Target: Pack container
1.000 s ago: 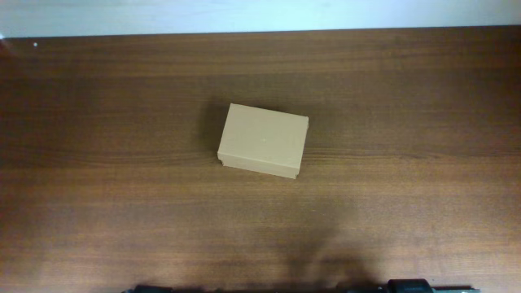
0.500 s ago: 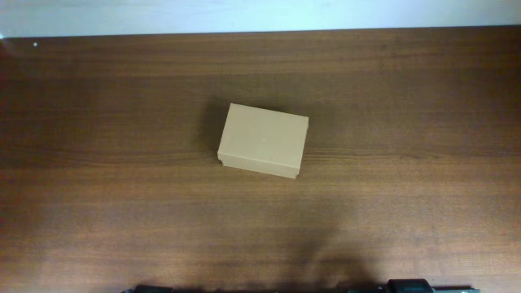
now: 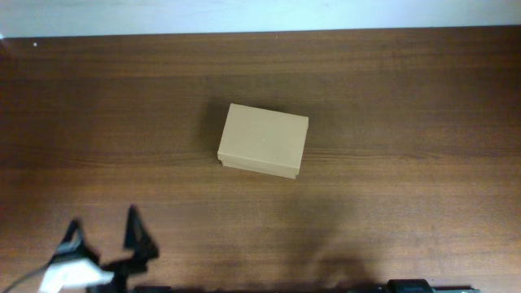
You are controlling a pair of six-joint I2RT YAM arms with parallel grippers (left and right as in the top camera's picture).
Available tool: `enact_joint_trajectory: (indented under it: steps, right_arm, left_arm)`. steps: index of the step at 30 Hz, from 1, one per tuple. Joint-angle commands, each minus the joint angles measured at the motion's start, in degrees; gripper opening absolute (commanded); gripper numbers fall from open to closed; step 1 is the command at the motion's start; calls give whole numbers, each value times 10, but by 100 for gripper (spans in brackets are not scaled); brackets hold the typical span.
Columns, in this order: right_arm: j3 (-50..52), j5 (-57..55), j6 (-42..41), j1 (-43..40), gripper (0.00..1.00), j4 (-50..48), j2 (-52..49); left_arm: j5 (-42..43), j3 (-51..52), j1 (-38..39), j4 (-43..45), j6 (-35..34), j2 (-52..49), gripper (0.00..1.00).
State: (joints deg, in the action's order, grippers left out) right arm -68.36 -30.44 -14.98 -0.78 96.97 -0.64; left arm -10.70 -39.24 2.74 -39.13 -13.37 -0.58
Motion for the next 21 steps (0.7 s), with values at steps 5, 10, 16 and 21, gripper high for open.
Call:
enact_joint_trajectory:
  steps: [5,10,16,21]
  right_arm:
    - [-1,0,0,-4,99,3,-7]
    - [-1,0,0,-4,99,3,-7]
    - [-1,0,0,-4,99,3,-7]
    - [0,0,0,-4,99,3,-7]
  left_arm:
    - [87,209,-4,199,-3,3,100]
    - [94,308,-4,315,-3,3,100]
    - [94,345,-14,336,-3,3,100]
    - [95,367,-15,339,-3,3,100]
